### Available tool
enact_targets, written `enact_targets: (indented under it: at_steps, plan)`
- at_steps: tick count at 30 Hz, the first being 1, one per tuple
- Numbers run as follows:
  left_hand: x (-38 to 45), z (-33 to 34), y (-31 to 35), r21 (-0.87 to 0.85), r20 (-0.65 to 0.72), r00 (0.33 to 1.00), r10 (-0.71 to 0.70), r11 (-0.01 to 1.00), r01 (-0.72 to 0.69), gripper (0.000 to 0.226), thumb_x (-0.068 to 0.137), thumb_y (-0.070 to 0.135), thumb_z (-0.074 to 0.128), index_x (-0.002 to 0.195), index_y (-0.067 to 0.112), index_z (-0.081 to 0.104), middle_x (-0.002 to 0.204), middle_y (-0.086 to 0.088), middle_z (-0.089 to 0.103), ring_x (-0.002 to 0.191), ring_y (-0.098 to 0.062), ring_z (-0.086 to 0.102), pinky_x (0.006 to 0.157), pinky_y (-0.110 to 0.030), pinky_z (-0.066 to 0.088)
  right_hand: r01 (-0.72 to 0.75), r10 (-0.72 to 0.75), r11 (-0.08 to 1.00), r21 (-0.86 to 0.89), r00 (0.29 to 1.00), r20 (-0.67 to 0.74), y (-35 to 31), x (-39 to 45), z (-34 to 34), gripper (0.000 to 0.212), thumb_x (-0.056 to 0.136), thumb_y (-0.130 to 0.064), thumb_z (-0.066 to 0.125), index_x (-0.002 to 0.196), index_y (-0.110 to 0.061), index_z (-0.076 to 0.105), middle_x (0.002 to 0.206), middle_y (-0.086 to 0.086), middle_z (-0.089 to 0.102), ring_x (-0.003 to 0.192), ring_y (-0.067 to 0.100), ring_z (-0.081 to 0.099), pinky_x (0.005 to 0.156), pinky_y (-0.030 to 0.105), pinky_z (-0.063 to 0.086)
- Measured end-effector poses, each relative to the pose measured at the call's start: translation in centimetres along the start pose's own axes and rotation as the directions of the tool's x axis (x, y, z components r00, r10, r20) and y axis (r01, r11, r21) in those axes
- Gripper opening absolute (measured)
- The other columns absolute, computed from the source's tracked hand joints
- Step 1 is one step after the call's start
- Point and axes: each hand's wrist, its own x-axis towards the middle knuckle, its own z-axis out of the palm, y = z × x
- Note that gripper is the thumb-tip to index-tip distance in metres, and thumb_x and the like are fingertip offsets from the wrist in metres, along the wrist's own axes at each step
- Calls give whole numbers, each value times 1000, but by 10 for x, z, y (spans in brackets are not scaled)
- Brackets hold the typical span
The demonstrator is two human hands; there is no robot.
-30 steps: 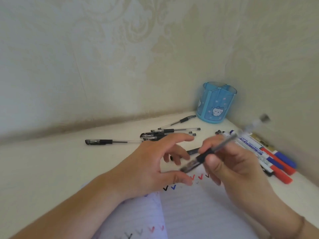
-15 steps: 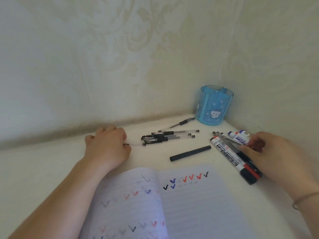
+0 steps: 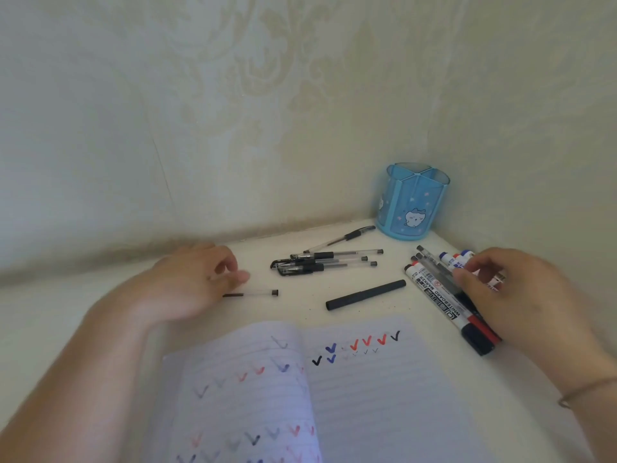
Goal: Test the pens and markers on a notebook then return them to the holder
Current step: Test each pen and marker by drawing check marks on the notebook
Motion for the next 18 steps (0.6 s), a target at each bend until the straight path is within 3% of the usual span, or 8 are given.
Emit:
enact_targets:
  at_steps: [2,4,7,9,11,13,15,18]
  plan:
    - [-8,-13,-8,-32,168,986,-11,999,17,28,82,49,68,103,40,52,109,23,48,106,-7,46,88,-26,38,18,-17,999,30,999,-29,-4,-2,-1,14,79,-51,58,69,-41,54,78,-16,62,80,23,56,67,36,49]
    - [-12,-18,-15,47,186,982,-33,999,24,28,78,39,77,95,38,56,107,19,49,103,-8,45,83,-25,37,40,-37,998,41,998,-51,-9,-5,-3,14,80,-50,58,71,-39,57,76,-17,61,78,21,56,64,34,46]
    - [-7,-17,-17,74,50,999,-9,997,6,17,80,22,76,79,30,61,96,8,60,95,-13,52,74,-23,39,70,-63,994,89,995,-74,-15,-9,-4,14,83,-44,62,71,-36,60,75,-17,62,76,21,56,62,32,42]
    - [-4,-17,-12,46,-88,994,63,997,-59,21,85,15,71,75,27,57,86,7,62,90,-18,57,69,-20,38,99,-87,984,150,992,-90,-18,-11,-3,13,80,-46,62,71,-37,59,75,-17,63,78,19,56,66,34,44]
    - [-7,-20,9,-50,-308,935,174,979,-199,21,90,14,64,78,27,53,78,9,63,80,-14,60,66,-22,41,151,-133,959,241,987,-92,-25,-17,0,14,77,-52,64,81,-40,60,74,-16,64,74,10,55,66,33,46]
    - [-19,-20,49,-198,-420,856,301,890,-410,13,94,19,59,88,28,53,77,11,62,69,-3,56,62,-14,40,207,-210,893,400,977,-36,-36,-29,1,37,71,-58,69,104,-47,55,81,-15,64,74,10,55,64,20,43]
    - [-35,-11,85,-313,-351,801,484,746,-588,6,93,21,56,92,27,55,77,13,59,66,0,51,61,-8,37,299,-369,803,515,929,36,-49,-41,2,57,67,-65,71,118,-49,49,81,-13,64,70,9,52,61,12,39]
    - [-47,16,103,-252,-154,718,679,675,-693,6,96,27,56,97,22,60,80,14,56,72,0,51,65,-12,37,424,-544,628,653,839,-22,-63,-57,4,37,67,-57,74,97,-38,62,72,-11,65,60,0,53,57,5,37]
